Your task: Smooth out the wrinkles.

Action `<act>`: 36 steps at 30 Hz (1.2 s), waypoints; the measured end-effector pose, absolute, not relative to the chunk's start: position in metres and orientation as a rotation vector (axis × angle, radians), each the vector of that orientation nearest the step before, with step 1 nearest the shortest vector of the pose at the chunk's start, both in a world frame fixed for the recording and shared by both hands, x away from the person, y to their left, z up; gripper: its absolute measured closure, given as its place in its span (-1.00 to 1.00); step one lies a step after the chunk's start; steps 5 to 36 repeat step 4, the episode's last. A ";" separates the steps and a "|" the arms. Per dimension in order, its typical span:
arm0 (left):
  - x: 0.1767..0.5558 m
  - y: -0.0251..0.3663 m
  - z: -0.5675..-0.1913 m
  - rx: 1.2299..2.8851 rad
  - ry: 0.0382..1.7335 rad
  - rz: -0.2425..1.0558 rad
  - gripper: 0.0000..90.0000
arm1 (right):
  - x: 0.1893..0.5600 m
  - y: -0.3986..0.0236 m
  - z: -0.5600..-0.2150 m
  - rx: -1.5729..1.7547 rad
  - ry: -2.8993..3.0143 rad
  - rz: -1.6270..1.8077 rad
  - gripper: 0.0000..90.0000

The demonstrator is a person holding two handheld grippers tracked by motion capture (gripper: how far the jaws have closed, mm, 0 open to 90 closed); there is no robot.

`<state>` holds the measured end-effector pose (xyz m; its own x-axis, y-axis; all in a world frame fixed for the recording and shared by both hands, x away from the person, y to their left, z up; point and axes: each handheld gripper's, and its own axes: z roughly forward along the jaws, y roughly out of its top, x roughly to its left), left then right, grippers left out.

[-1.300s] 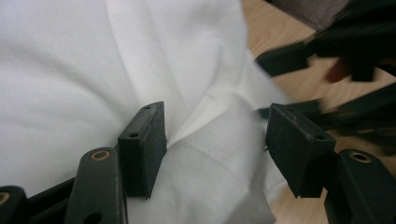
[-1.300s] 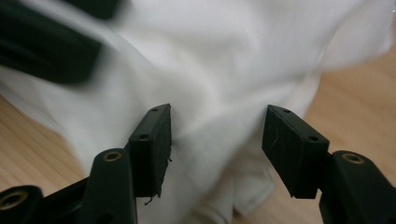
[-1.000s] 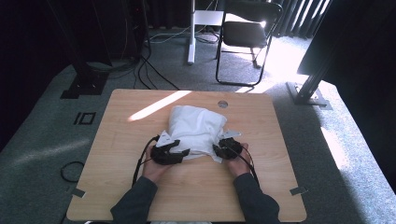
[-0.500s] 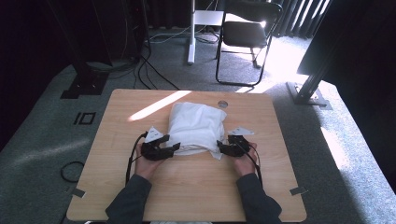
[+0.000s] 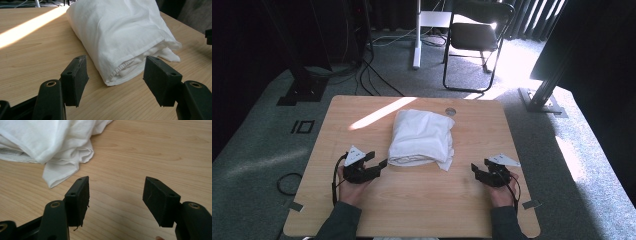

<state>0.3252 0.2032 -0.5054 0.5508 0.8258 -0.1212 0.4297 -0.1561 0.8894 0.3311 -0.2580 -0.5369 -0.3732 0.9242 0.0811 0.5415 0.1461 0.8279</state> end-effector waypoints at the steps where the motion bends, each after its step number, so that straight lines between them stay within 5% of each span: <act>1: 0.325 0.203 -0.505 1.773 1.041 0.495 -0.19 | 0.331 -0.259 -0.538 1.405 1.971 1.126 -0.17; 36: 0.324 0.203 -0.504 1.764 1.036 0.497 -0.19 | 0.330 -0.262 -0.540 1.434 1.955 1.156 -0.22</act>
